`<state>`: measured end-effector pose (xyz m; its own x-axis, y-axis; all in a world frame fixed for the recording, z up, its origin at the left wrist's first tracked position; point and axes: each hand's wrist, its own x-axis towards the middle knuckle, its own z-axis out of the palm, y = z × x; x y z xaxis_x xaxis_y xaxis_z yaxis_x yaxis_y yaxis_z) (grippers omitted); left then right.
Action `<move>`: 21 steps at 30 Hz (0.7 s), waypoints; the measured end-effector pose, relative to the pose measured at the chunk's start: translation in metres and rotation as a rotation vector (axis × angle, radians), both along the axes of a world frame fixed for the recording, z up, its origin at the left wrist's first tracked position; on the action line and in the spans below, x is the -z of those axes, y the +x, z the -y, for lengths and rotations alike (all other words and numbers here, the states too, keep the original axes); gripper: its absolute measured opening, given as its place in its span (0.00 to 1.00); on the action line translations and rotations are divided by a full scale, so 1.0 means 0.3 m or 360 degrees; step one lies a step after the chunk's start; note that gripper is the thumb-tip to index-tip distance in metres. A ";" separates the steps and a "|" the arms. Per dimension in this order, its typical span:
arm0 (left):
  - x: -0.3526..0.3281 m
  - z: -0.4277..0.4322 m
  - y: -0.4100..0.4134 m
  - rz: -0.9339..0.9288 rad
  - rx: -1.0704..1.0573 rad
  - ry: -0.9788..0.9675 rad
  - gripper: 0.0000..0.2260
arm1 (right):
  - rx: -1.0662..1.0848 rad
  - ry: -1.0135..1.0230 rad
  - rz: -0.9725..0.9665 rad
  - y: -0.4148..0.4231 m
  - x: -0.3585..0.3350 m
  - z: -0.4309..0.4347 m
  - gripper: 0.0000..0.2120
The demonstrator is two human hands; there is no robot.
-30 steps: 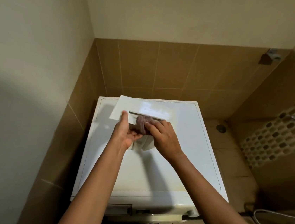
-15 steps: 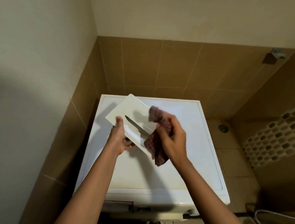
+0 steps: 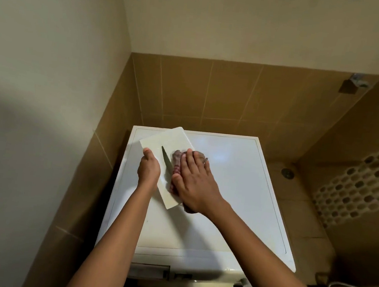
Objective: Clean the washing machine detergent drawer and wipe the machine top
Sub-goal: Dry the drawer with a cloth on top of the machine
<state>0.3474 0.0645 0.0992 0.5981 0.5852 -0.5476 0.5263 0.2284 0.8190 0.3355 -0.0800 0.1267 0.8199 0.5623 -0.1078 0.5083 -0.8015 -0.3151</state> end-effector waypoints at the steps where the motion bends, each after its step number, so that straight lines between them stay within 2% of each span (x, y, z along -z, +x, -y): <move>1: 0.000 -0.002 0.000 0.0014 -0.0009 -0.0004 0.29 | 0.0009 -0.0017 -0.0004 0.010 0.002 -0.015 0.29; 5: 0.012 -0.020 0.004 -0.0014 0.0050 0.0033 0.26 | 0.0115 0.0012 -0.0029 0.096 -0.007 -0.093 0.28; 9: 0.038 -0.043 0.011 0.0024 0.0127 -0.0014 0.29 | 0.0111 0.0070 -0.0011 0.205 -0.004 -0.215 0.28; 17: -0.030 -0.045 -0.002 0.0281 -0.0033 -0.0611 0.32 | -0.0226 -0.0007 0.0090 0.246 0.009 -0.344 0.27; 21: -0.030 -0.049 0.007 0.0413 -0.0135 -0.0728 0.34 | -0.0258 0.0007 0.0112 0.165 0.016 -0.297 0.26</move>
<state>0.3494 0.0792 0.1081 0.7089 0.3734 -0.5983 0.2837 0.6257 0.7267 0.3852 0.0091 0.1220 0.7240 0.6879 -0.0508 0.6514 -0.7062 -0.2774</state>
